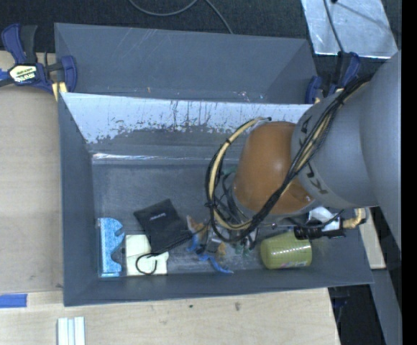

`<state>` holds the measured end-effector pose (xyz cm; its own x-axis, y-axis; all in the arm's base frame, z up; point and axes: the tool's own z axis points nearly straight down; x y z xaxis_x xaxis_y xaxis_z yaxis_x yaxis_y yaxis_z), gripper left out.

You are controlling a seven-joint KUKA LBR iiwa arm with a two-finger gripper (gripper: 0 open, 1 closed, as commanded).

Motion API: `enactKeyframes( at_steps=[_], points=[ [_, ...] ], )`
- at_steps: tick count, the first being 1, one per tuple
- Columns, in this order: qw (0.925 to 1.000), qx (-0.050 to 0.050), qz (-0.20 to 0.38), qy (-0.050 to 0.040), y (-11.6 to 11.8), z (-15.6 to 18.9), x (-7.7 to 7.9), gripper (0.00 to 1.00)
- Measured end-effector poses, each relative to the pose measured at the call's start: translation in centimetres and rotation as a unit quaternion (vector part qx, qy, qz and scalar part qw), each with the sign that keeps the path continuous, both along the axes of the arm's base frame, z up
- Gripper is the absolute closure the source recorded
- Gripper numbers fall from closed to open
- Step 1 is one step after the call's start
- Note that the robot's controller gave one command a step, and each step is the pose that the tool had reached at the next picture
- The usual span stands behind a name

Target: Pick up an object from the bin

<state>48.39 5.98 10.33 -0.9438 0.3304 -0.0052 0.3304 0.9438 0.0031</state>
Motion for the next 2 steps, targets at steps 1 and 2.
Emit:
enactKeyframes(
  at_steps=[1, 2],
  points=[
    [1.0000, 0.000, 0.000, 0.0005, 0.0, 1.8, 0.0, 1.00],
    [1.0000, 0.000, 0.000, -0.0011, 0.0, 3.3, 0.1, 1.00]
  ],
)
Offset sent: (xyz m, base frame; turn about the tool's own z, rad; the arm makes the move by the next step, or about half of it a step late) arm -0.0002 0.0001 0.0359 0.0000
